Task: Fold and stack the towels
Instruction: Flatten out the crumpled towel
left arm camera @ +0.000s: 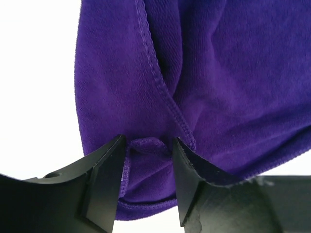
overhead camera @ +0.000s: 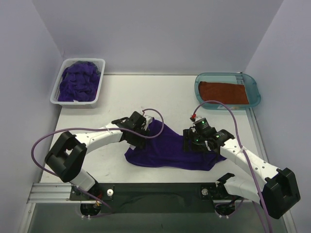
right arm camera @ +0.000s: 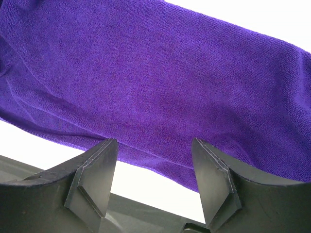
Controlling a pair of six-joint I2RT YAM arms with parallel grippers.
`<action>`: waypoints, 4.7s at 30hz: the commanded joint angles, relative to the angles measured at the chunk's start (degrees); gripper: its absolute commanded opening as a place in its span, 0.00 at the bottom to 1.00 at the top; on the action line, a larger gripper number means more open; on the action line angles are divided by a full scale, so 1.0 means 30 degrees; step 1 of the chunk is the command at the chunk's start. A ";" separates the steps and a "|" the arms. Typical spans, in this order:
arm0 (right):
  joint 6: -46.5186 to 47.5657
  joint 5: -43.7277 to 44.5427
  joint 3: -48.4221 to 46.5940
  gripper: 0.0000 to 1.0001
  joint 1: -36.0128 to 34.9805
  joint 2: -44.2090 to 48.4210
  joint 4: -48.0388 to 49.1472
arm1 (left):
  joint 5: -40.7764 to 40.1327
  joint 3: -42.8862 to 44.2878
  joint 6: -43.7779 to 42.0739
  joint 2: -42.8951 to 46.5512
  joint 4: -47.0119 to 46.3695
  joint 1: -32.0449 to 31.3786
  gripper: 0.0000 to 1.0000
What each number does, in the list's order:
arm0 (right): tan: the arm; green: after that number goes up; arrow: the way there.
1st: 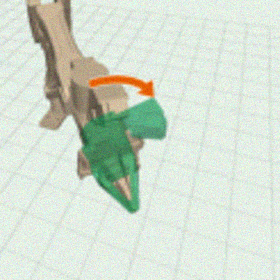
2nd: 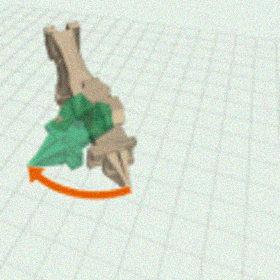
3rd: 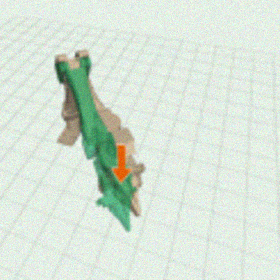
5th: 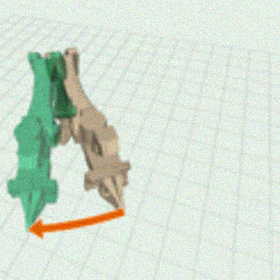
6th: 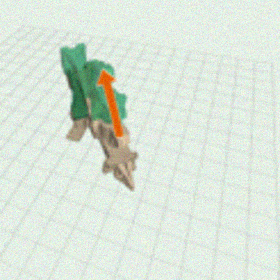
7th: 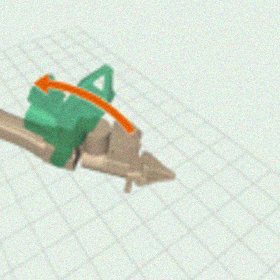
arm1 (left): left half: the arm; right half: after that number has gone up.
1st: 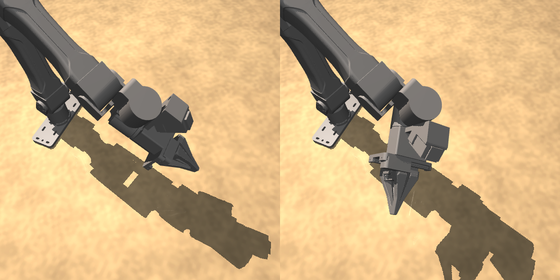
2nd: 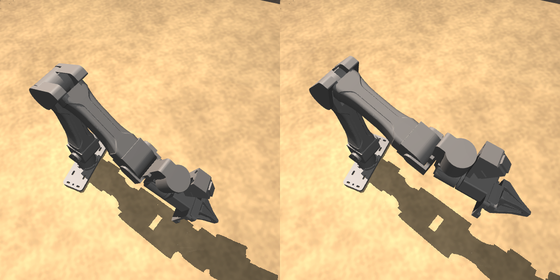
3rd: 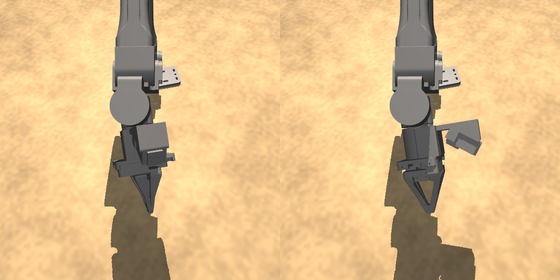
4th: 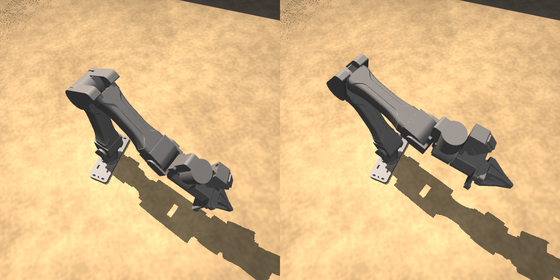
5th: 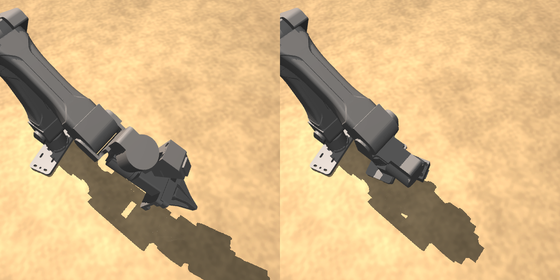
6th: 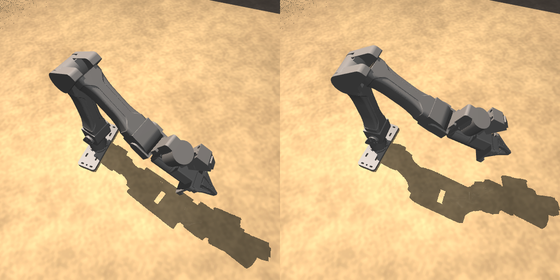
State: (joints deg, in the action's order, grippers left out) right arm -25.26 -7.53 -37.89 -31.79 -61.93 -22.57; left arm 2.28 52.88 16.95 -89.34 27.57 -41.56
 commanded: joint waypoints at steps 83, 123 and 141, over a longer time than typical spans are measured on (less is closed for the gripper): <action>-0.0692 -0.2645 0.0028 0.44 0.2710 -0.6168 -0.0299 | -0.2548 -0.2630 0.8295 0.3158 -0.0957 0.4098 0.74; 0.7658 -0.4110 -1.8421 0.58 0.1046 -1.7731 0.0140 | -0.2108 -0.1661 0.7475 0.2330 -0.1925 0.7555 0.72; 0.6632 -0.5954 -2.1970 0.53 0.1544 -2.2920 0.0052 | -0.1524 -0.1397 0.7592 0.0483 -0.2687 0.7555 0.45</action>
State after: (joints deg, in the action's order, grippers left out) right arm -4.64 -22.87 -101.93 -27.66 -130.02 -21.04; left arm -3.55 46.83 39.86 -87.35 22.35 -19.31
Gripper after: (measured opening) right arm 0.539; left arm 0.466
